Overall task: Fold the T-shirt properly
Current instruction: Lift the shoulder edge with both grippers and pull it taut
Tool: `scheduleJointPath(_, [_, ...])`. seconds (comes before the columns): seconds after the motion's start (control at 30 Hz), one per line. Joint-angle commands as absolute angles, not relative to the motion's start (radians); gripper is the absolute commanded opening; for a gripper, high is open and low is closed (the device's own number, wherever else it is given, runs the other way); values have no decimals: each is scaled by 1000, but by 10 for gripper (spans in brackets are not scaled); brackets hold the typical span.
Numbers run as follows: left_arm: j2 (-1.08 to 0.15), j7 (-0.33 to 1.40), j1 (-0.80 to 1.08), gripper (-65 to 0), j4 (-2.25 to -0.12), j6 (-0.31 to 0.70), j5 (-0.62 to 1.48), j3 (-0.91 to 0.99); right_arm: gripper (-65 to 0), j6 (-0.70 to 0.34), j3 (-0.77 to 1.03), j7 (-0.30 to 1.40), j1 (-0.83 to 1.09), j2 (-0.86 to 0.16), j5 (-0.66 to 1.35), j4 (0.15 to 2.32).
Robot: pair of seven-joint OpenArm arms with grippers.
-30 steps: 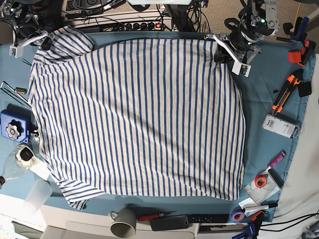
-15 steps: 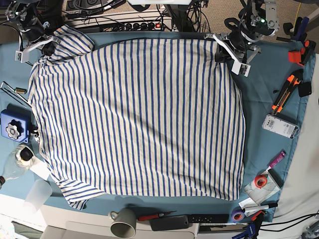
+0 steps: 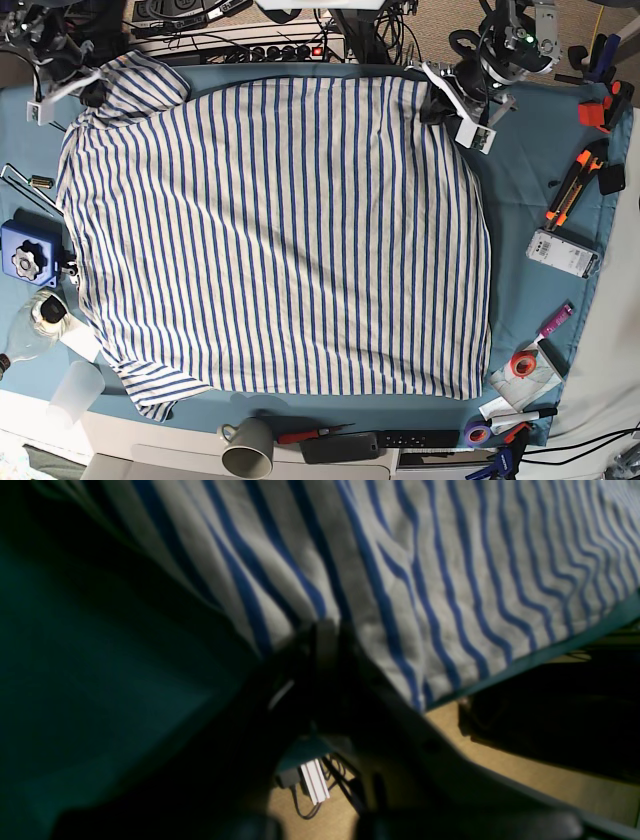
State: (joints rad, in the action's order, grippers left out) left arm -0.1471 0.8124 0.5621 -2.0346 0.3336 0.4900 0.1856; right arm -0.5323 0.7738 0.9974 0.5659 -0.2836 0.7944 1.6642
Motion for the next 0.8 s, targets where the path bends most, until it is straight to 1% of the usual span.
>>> scheduleJointPath(0.0, [-150, 794, 566, -650, -2063, 336, 498, 201, -650, -555, 799, 995, 573, -299, 822, 1683])
scheduleJointPath(0.1, [-150, 794, 566, -650, -2069, 335, 499, 248, -650, -593, 838, 995, 573, -299, 868, 1720])
scheduleJointPath(0.27, [-151, 805, 578, -650, -2069, 342, 547, 341, -650, -614, 889, 995, 574, -299, 883, 1817])
scheduleJointPath(0.43, [-154, 833, 602, -650, -2069, 342, 611, 381, -650, -612, 908, 1029, 574, -294, 881, 1935])
scheduleJointPath(0.53, [-157, 858, 607, -650, -2069, 359, 627, 382, -650, -590, 940, 1037, 574, -281, 859, 1993])
scheduleJointPath(0.6, [-160, 857, 616, -650, -2070, 391, 645, 383, -650, -563, 978, 1037, 574, -272, 852, 2017])
scheduleJointPath(0.77, [-162, 880, 636, -650, -2101, 390, 651, 383, -650, -552, 1097, 1063, 574, -266, 879, 2029])
